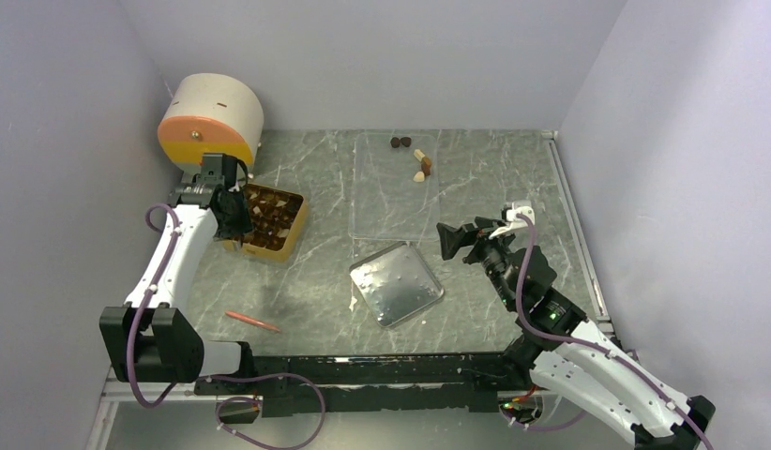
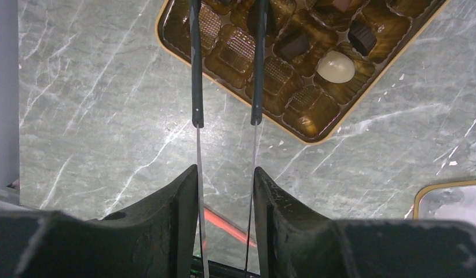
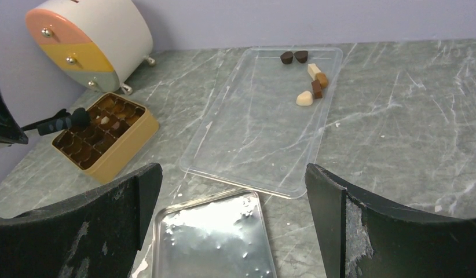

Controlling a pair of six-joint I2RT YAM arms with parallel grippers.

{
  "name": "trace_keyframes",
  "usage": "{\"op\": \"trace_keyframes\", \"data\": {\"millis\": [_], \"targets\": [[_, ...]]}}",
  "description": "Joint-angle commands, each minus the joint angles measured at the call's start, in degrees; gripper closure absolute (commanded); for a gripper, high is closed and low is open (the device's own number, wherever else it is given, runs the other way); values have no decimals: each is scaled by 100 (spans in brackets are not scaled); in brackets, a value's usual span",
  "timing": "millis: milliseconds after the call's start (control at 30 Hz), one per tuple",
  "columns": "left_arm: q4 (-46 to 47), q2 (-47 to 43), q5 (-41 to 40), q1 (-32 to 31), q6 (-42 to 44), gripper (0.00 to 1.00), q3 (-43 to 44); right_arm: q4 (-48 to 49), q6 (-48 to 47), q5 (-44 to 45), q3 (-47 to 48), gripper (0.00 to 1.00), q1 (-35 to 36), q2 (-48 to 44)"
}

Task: Pack the chocolate
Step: Place the fake chocolate in the packing box, then pick up the fake chocolate from the plate.

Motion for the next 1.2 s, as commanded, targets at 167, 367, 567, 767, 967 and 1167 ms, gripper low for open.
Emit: {"op": "trace_keyframes", "data": {"millis": [167, 367, 567, 767, 967, 1167], "targets": [[144, -159, 268, 29, 91, 61, 602, 338, -61, -53, -42, 0, -1, -4], [461, -163, 1033, 17, 185, 65, 868, 366, -11, -89, -44, 0, -7, 22], [969, -289, 1496, -138, 125, 65, 672, 326, -96, -13, 26, 0, -2, 22], [1059, 149, 1368, -916, 238, 65, 1050, 278, -119, 50, 60, 0, -1, -8], [1447, 684, 1007, -1981, 194, 65, 1343, 148, -111, 103, 118, 0, -7, -73], [1838, 1528, 815, -2741, 288, 65, 1900, 79, -134, 183, 169, 0, -7, -142]]}}
